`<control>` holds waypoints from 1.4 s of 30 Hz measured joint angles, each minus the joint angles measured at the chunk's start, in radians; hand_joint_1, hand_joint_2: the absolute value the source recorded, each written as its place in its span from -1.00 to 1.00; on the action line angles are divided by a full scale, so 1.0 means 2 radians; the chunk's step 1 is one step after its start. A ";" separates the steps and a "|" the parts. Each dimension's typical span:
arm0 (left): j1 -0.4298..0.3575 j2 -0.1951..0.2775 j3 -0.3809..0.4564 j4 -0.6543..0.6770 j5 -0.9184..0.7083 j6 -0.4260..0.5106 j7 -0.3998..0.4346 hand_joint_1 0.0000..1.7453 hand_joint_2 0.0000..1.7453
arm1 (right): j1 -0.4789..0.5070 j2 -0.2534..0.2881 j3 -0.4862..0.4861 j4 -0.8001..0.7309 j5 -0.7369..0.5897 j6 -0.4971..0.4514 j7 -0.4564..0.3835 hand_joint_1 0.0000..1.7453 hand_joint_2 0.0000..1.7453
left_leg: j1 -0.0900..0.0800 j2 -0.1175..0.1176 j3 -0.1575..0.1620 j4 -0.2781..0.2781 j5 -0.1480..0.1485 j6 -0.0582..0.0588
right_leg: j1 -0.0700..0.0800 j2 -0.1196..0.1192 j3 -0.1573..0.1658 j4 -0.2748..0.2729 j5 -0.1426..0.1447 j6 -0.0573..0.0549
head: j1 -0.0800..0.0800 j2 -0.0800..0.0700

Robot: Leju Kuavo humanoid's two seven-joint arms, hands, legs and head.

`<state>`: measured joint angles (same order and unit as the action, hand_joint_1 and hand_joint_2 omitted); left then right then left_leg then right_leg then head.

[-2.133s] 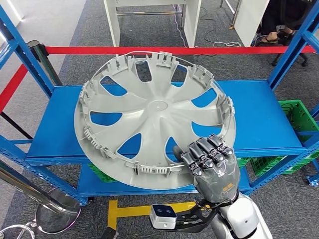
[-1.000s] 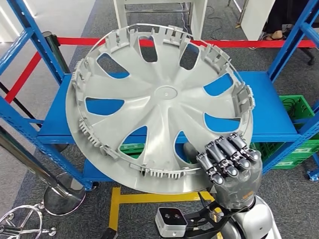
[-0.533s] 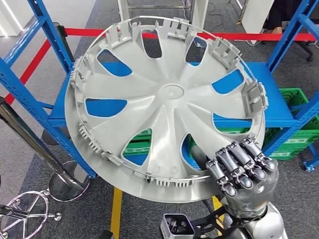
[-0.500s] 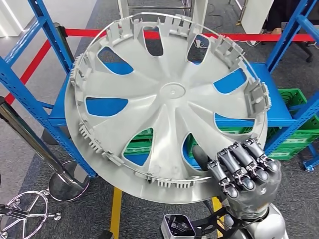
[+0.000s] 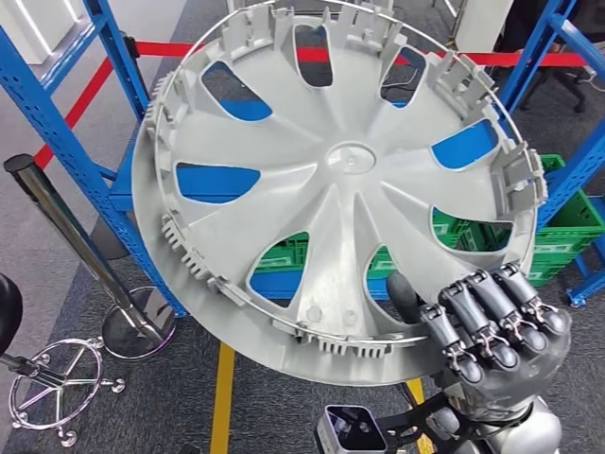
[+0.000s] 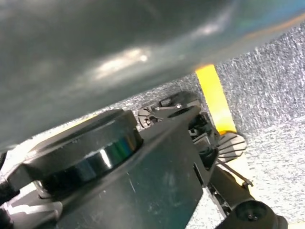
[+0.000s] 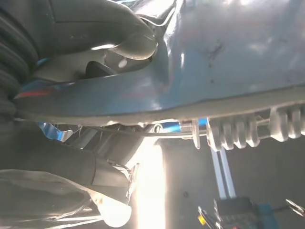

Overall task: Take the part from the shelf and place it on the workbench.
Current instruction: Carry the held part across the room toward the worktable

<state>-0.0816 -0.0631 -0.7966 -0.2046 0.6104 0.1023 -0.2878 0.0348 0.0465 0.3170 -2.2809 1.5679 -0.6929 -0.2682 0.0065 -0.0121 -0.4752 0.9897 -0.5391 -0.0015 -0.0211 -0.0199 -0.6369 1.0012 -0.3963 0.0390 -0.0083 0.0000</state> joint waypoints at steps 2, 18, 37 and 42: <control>0.002 -0.001 0.001 0.000 0.004 0.004 0.000 -1.00 -1.00 | 0.004 0.000 -0.005 -0.002 0.000 0.000 0.000 1.00 1.00 | 0.000 0.002 -0.010 -0.001 0.010 0.010 | -0.002 0.002 -0.005 0.004 -0.006 0.005 | -0.001 0.000; 0.005 -0.011 0.012 0.001 0.008 0.007 0.003 -1.00 -1.00 | 0.027 0.000 -0.032 -0.007 0.000 0.000 -0.010 1.00 1.00 | -0.008 0.004 -0.098 0.013 0.073 0.002 | 0.006 0.007 0.085 -0.024 -0.069 -0.020 | 0.004 0.000; 0.002 -0.001 0.010 0.002 -0.011 0.001 0.018 -1.00 -1.00 | 0.038 0.004 -0.042 -0.012 0.000 0.000 -0.024 1.00 1.00 | -0.007 0.007 -0.032 -0.014 0.043 0.024 | 0.004 0.008 -0.031 0.114 -0.101 0.003 | 0.004 0.000; 0.003 0.003 0.010 0.002 -0.015 0.001 0.020 -1.00 -1.00 | 0.045 0.005 -0.045 -0.013 0.000 0.000 -0.028 1.00 1.00 | -0.007 0.007 -0.065 -0.006 0.066 0.017 | 0.003 0.008 0.049 0.050 -0.065 0.006 | 0.006 0.000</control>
<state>-0.0759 -0.0565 -0.7768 -0.2007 0.5814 0.1045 -0.2481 0.1240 0.0556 0.2269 -2.3066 1.5679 -0.6924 -0.3247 -0.0068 0.0018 -0.6060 0.9780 -0.4080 0.0333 -0.0149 -0.0033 -0.5384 1.1006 -0.5273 0.0503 0.0040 0.0000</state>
